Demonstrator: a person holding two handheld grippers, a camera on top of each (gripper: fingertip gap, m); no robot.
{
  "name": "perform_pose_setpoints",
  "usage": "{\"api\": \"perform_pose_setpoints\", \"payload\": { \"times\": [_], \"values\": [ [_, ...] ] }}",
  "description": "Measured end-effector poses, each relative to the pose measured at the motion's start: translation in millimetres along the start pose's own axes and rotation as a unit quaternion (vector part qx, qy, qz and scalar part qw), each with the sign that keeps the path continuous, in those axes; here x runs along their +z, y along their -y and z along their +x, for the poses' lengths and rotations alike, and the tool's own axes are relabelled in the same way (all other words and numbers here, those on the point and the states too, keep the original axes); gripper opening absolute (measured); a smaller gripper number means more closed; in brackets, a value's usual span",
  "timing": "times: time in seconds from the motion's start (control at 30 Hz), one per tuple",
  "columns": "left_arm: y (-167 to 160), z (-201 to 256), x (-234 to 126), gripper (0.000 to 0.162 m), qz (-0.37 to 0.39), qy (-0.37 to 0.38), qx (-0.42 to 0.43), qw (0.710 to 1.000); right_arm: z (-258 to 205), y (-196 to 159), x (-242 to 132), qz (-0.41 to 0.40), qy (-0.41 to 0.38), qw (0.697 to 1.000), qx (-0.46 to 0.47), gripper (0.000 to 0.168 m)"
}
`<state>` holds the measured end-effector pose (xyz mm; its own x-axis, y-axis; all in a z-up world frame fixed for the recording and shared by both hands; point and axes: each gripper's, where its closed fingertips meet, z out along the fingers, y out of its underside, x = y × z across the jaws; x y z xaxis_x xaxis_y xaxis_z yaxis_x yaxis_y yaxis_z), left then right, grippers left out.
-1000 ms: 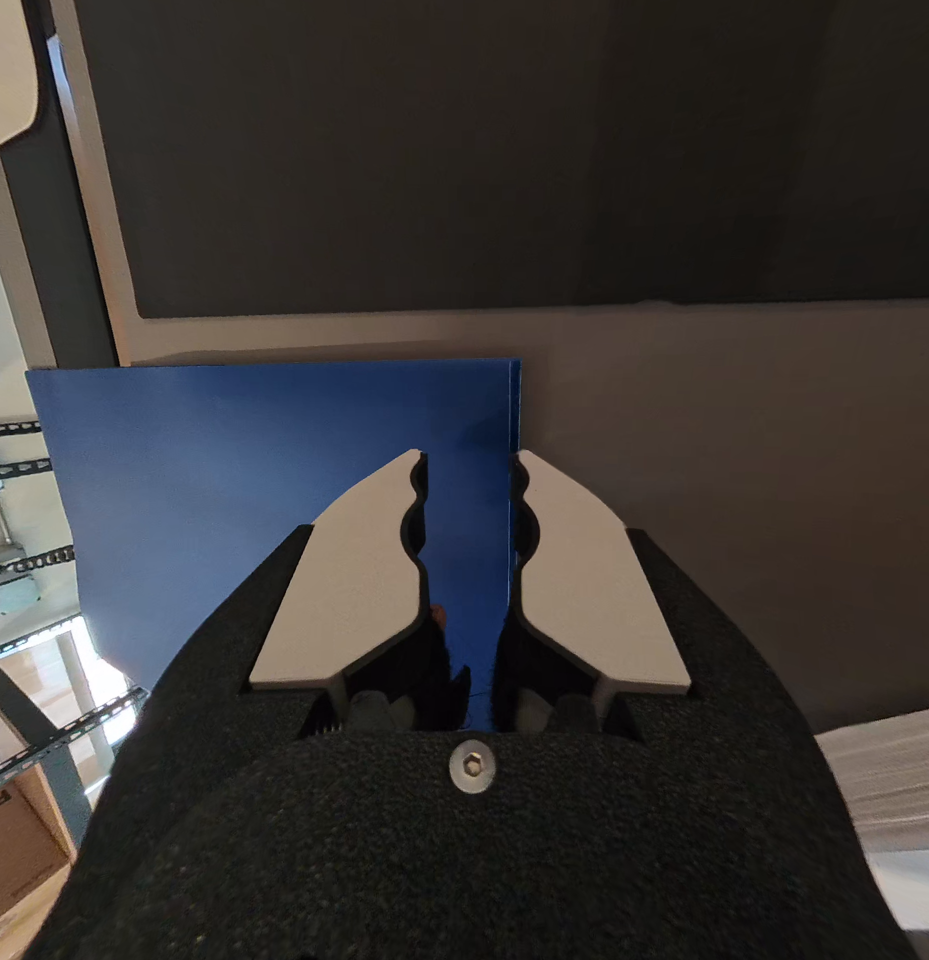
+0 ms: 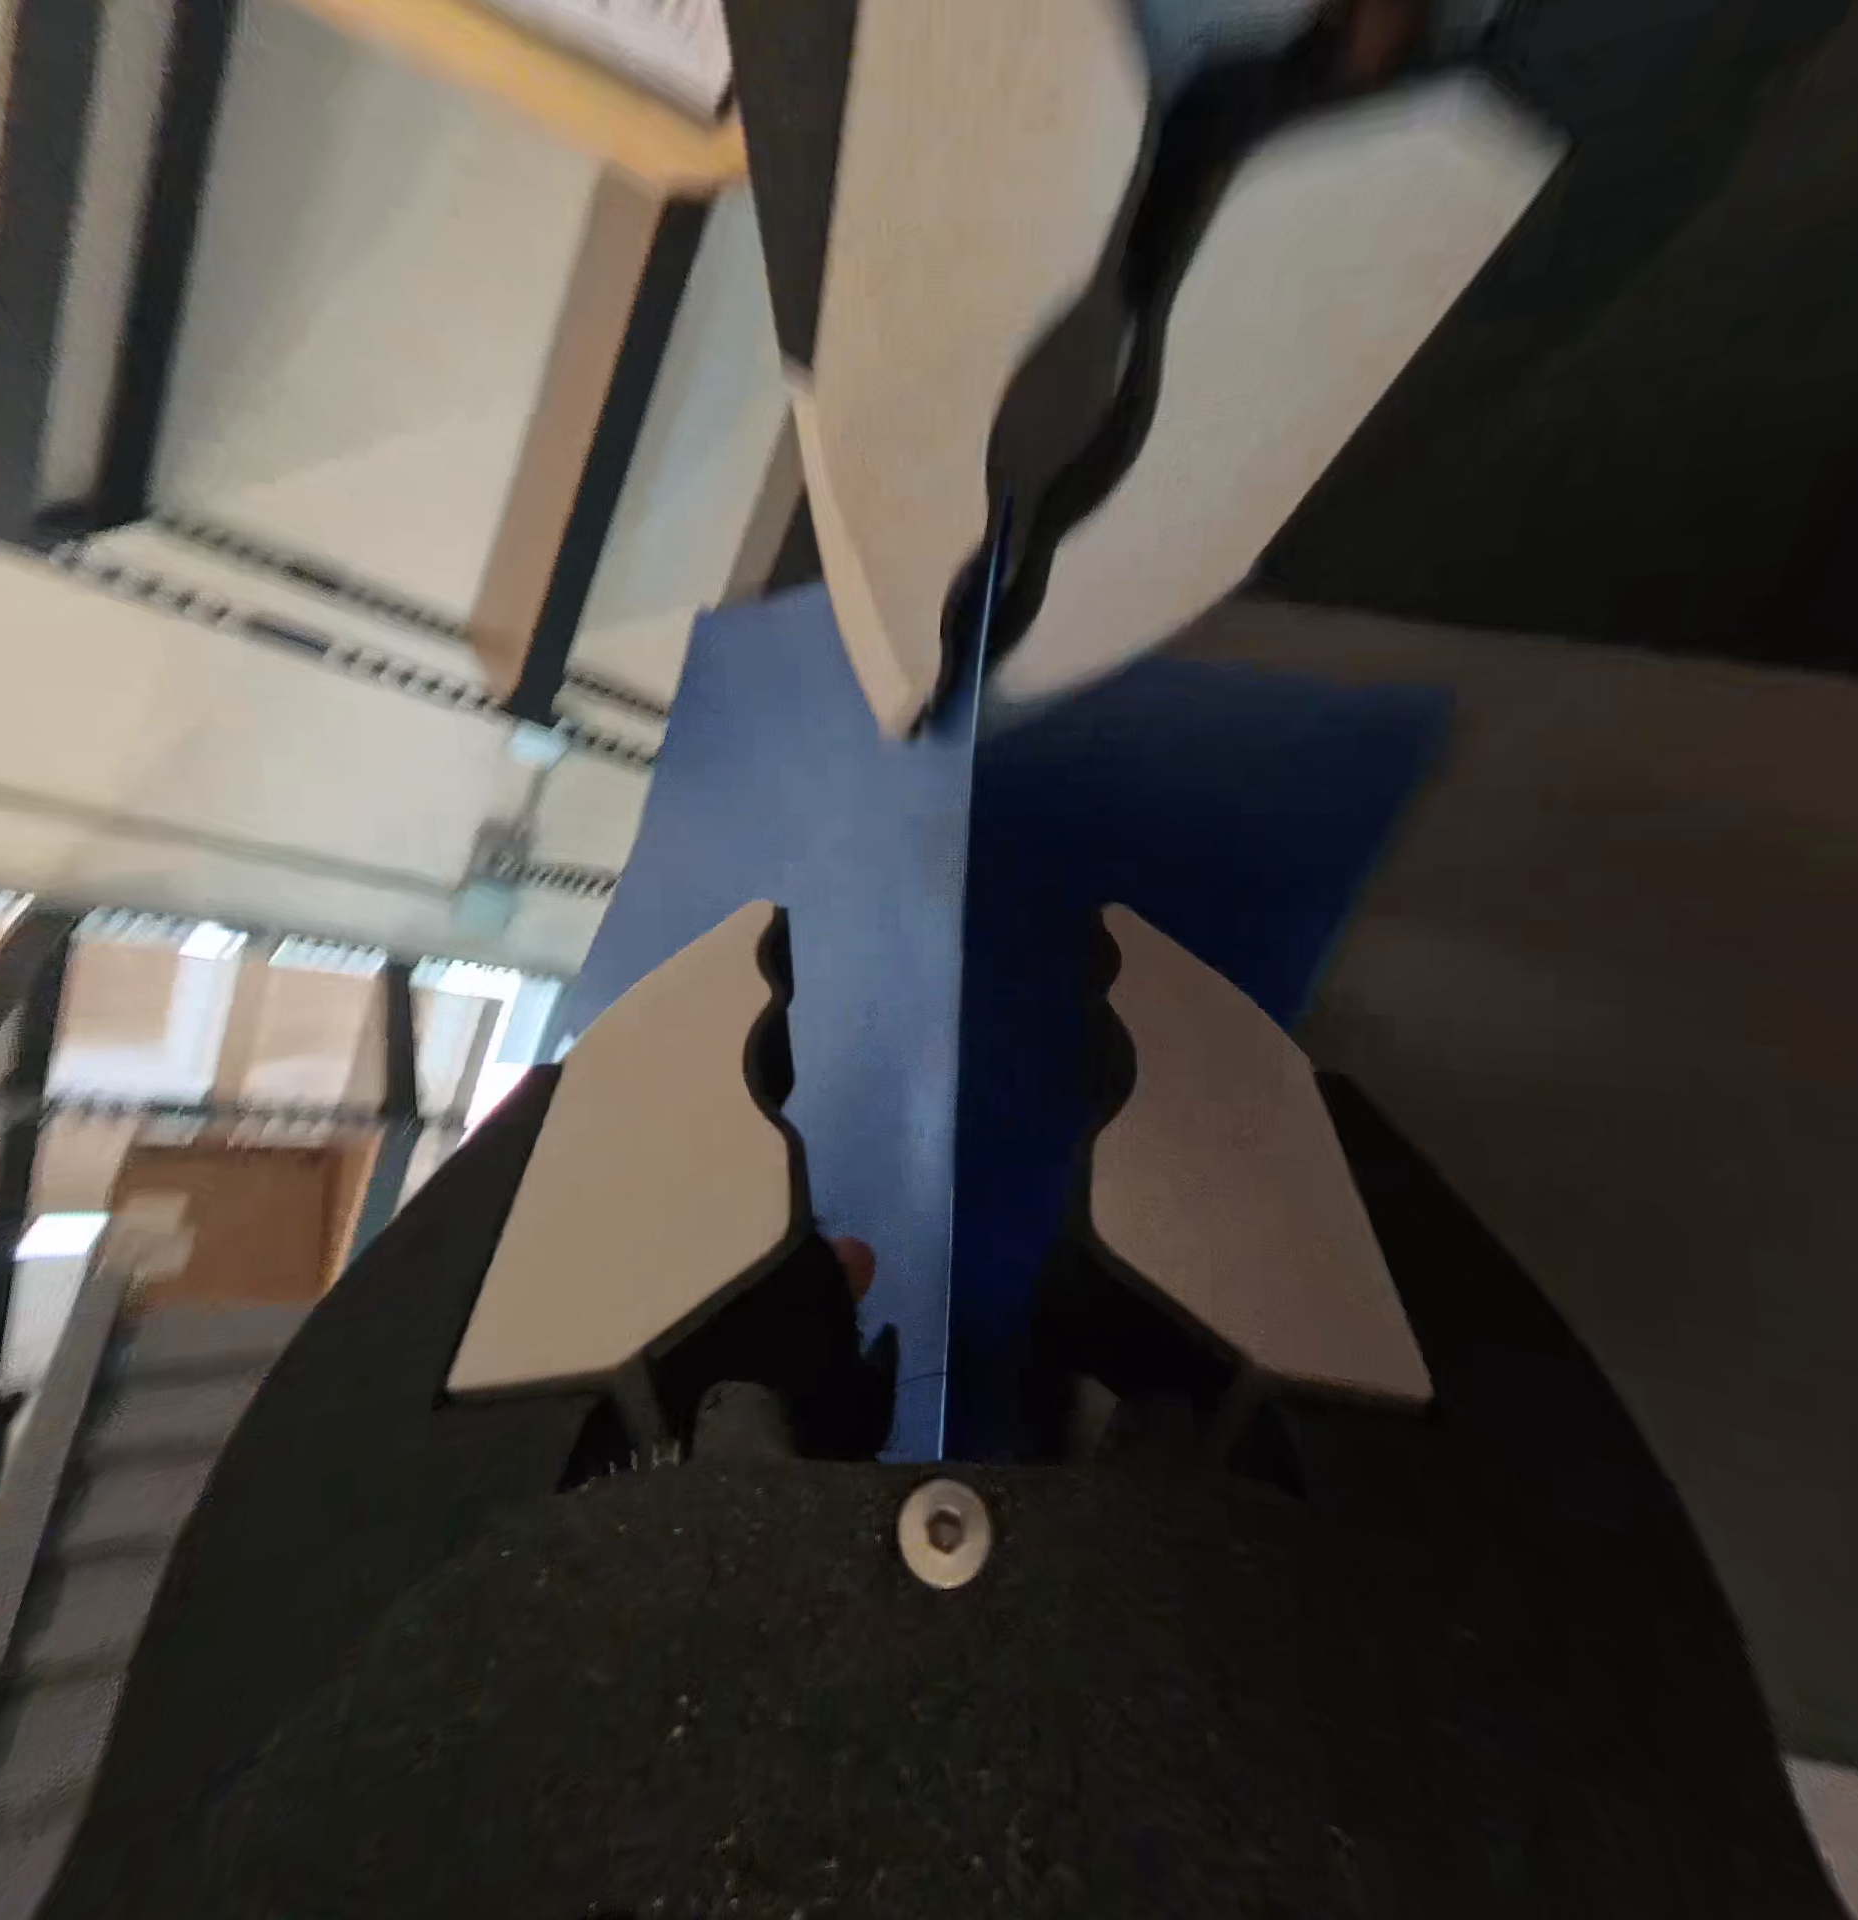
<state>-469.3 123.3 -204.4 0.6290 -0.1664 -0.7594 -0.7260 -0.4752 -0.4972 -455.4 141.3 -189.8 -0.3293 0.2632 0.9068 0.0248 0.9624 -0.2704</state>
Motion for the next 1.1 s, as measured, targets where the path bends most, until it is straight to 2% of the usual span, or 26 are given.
{"api": "perform_pose_setpoints", "payload": {
  "times": [0.07, 0.1, 0.13, 0.17, 0.27, 0.3, 0.33, 0.37, 0.47, 0.53, 0.6, 0.67, 0.73, 0.83, 0.9, 1.0, 1.03, 1.1],
  "values": [
    [-23.2, -12.1, 3.2, 0.061, -0.052, 0.058, -0.014, 0.997, 12.0, 7.9, -0.9, 0.004, 0.009, 1.0, 0.019, 0.003],
    [-34.5, -20.0, 3.8, 0.057, -0.079, 0.088, -0.02, 0.993, 17.9, 13.0, -0.9, 0.006, 0.009, 1.0, 0.024, 0.003],
    [-43.6, -25.7, 3.7, 0.033, -0.101, 0.105, -0.027, 0.989, 24.1, 18.7, -0.9, 0.007, 0.005, 1.0, 0.025, 0.004],
    [-47.9, -29.5, 3.3, 0.002, -0.105, 0.11, -0.043, 0.987, 29.9, 24.1, -0.8, 0.008, -0.001, 1.0, 0.026, 0.004],
    [-47.0, -46.8, -4.2, 0.001, -0.074, 0.122, -0.153, 0.978, 48.1, 33.2, -3.2, 0.004, -0.034, 0.998, 0.06, 0.013],
    [-47.0, -54.2, -8.3, 0.0, -0.059, 0.126, -0.197, 0.97, 56.5, 36.3, -8.8, 0.019, -0.057, 0.994, 0.089, 0.02],
    [-48.3, -61.3, -12.6, 0.0, -0.043, 0.128, -0.24, 0.961, 64.3, 37.1, -16.5, 0.037, -0.076, 0.988, 0.126, 0.033],
    [-50.3, -68.0, -17.3, 0.001, -0.025, 0.127, -0.284, 0.95, 69.0, 33.6, -24.6, 0.052, -0.082, 0.98, 0.172, 0.036],
    [-56.1, -91.7, -34.6, 0.001, 0.045, 0.123, -0.424, 0.896, 61.3, 4.2, -41.6, 0.083, -0.027, 0.937, 0.337, 0.044],
    [-60.0, -107.0, -46.1, 0.0, 0.092, 0.121, -0.48, 0.864, 48.3, -29.0, -42.8, 0.075, 0.032, 0.888, 0.452, 0.05],
    [-66.3, -118.4, -56.2, 0.001, 0.124, 0.123, -0.517, 0.838, 40.6, -62.7, -37.7, 0.051, 0.073, 0.839, 0.537, 0.067],
    [-70.8, -125.9, -64.8, 0.001, 0.151, 0.134, -0.527, 0.826, 37.7, -80.9, -26.2, 0.037, 0.116, 0.797, 0.591, 0.086],
    [-74.3, -129.9, -71.9, 0.001, 0.169, 0.151, -0.534, 0.814, 37.1, -83.3, -7.6, 0.03, 0.176, 0.762, 0.622, 0.105],
    [-73.3, -130.8, -79.1, 0.0, 0.194, 0.17, -0.527, 0.81, 28.7, -92.9, 34.3, -0.016, 0.249, 0.74, 0.625, 0.135],
    [-71.9, -129.4, -81.7, 0.0, 0.2, 0.189, -0.509, 0.816, 22.6, -113.9, 67.6, -0.054, 0.245, 0.744, 0.619, 0.139],
    [-72.2, -129.5, -86.0, 0.001, 0.211, 0.227, -0.485, 0.818, 38.6, -148.6, 110.6, -0.048, 0.158, 0.76, 0.628, 0.131],
    [-74.2, -131.2, -88.5, 0.0, 0.217, 0.244, -0.482, 0.813, 48.7, -159.6, 120.4, -0.041, 0.124, 0.764, 0.632, 0.128],
    [-77.2, -133.7, -94.0, 0.001, 0.235, 0.274, -0.476, 0.802, 62.1, -173.4, 135.1, -0.021, 0.098, 0.763, 0.638, 0.11]
  ]
}}
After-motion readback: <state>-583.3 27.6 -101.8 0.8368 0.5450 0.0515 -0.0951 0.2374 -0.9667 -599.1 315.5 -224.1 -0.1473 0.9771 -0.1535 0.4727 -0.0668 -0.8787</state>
